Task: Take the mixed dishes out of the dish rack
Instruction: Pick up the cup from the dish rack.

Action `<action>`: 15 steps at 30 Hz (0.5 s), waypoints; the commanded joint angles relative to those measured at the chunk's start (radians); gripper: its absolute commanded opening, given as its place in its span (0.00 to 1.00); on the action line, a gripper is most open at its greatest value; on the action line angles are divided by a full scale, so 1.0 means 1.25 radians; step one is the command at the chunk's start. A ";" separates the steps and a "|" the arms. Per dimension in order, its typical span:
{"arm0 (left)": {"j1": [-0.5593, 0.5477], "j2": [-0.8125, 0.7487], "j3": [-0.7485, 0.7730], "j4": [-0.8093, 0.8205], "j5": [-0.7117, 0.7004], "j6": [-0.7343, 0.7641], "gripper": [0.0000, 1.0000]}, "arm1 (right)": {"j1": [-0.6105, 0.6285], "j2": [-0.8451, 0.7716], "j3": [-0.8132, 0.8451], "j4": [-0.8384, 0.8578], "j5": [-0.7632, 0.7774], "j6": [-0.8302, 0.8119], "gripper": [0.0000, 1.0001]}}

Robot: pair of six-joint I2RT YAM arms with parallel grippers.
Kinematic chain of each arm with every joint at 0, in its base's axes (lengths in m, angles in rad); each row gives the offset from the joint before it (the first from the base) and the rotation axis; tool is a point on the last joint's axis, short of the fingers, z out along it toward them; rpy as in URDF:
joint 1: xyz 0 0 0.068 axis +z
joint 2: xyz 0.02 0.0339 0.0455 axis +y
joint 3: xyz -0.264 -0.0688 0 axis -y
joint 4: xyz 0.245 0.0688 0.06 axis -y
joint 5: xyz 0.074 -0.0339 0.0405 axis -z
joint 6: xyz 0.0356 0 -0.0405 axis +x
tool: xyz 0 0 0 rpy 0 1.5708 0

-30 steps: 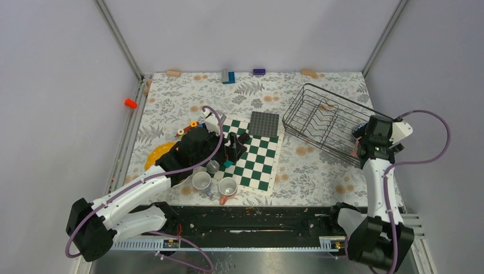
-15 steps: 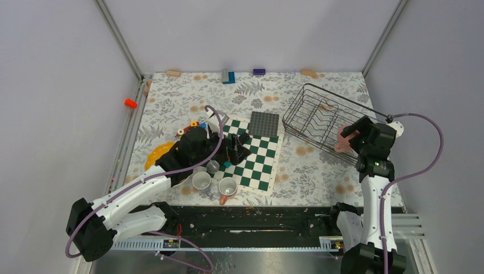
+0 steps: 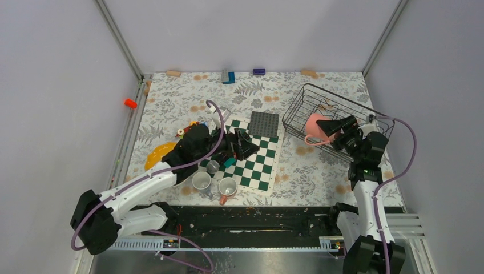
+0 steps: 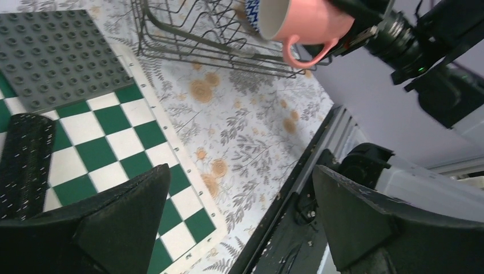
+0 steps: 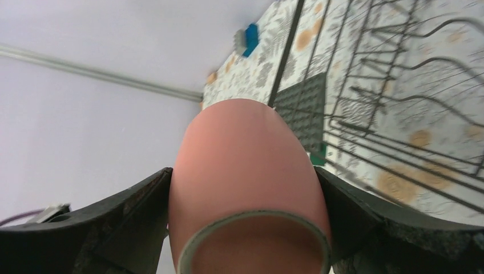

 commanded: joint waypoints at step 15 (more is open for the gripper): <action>-0.005 0.109 -0.025 0.407 0.235 -0.195 0.99 | 0.361 0.038 -0.009 0.365 -0.077 0.157 0.05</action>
